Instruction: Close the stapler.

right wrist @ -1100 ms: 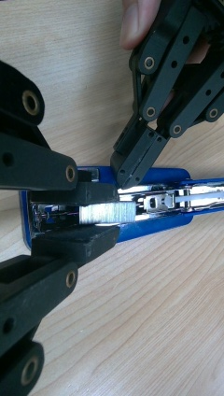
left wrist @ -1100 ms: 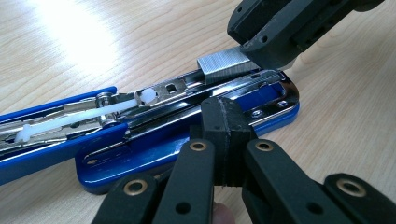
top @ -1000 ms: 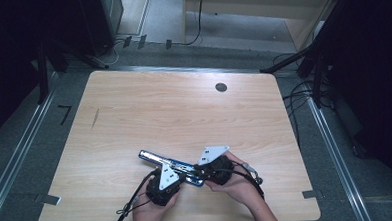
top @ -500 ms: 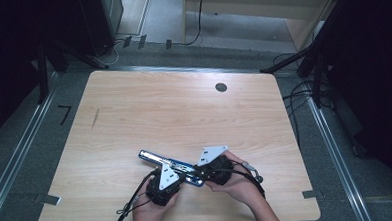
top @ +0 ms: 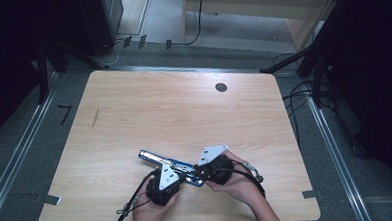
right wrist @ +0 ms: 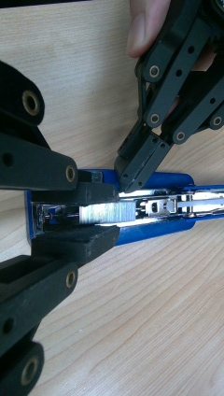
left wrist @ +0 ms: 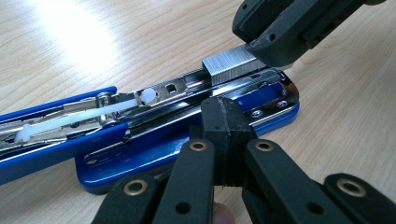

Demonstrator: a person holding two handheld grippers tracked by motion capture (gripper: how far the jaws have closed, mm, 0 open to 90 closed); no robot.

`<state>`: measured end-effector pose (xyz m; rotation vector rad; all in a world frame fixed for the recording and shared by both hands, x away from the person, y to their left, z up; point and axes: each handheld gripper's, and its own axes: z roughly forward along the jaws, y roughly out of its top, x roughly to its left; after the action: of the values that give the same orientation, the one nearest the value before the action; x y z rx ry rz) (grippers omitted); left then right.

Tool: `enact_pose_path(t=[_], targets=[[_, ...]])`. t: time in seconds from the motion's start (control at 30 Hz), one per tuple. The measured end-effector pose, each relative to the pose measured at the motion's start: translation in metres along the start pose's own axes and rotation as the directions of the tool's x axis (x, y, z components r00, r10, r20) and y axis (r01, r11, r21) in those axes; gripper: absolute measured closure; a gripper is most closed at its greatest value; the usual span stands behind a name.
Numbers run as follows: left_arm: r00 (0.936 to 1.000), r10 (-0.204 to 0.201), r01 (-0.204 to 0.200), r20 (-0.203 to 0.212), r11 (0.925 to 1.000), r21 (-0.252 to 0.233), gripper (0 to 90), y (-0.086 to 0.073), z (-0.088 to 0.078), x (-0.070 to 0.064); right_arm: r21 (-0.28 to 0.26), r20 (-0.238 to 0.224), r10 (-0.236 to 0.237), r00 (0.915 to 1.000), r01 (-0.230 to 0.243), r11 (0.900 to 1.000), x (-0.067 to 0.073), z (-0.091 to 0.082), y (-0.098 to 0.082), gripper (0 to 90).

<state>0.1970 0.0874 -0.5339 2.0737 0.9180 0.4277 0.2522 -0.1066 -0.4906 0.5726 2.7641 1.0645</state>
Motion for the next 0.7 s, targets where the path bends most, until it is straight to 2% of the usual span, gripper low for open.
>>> enact_pose_path(t=[0.7], targets=[[1.0000,0.001,-0.001,0.000,1.0000,0.002,90.0,0.0001,-0.0001,0.0003,0.020,0.003,0.006,1.0000,-0.006,1.000,-0.0012,-0.0013,-0.0005,79.9]])
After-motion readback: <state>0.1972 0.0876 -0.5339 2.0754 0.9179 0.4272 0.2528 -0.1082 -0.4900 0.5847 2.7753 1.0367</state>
